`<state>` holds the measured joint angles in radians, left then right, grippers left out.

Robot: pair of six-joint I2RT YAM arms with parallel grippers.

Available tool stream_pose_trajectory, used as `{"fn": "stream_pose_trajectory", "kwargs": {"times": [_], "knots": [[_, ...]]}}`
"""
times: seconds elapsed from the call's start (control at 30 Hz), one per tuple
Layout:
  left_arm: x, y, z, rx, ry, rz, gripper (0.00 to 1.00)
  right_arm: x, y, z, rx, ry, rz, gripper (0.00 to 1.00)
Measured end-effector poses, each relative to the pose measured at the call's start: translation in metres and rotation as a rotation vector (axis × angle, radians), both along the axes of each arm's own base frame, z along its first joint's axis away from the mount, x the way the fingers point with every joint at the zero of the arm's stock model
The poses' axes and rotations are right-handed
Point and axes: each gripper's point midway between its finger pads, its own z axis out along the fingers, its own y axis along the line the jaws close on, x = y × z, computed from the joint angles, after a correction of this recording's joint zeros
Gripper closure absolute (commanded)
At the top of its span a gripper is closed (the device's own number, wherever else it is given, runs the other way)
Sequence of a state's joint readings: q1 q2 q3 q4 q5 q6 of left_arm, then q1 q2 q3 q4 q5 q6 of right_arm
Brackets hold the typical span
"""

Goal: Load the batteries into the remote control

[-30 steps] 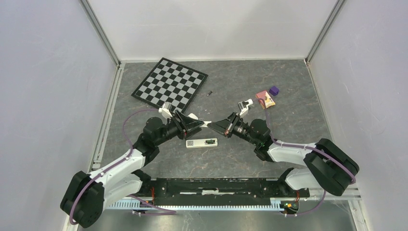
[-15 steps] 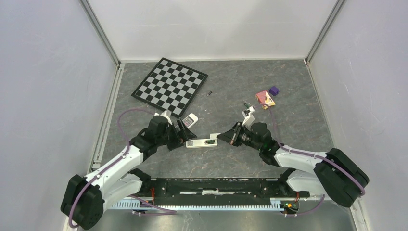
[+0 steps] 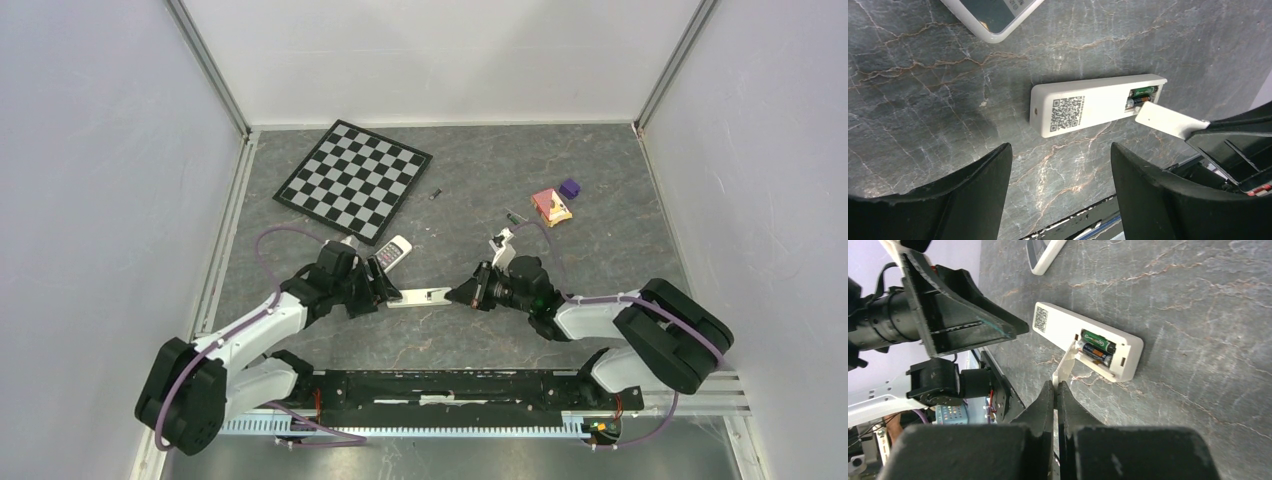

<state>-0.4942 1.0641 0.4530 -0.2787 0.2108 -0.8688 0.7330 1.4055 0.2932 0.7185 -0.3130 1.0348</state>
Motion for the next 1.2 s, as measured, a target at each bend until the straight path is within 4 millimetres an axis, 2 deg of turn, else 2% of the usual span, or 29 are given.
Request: {"fn": "stream_pose_trajectory", "kwargs": {"times": [0.3, 1.2], "knots": [[-0.001, 0.001, -0.014, 0.025, 0.028, -0.012, 0.27, 0.000, 0.006, -0.002, 0.028, 0.006, 0.016, 1.00], [0.003, 0.001, -0.022, 0.047, 0.019, -0.037, 0.38, 0.017, 0.015, -0.008, -0.005, 0.058, 0.029, 1.00]]}}
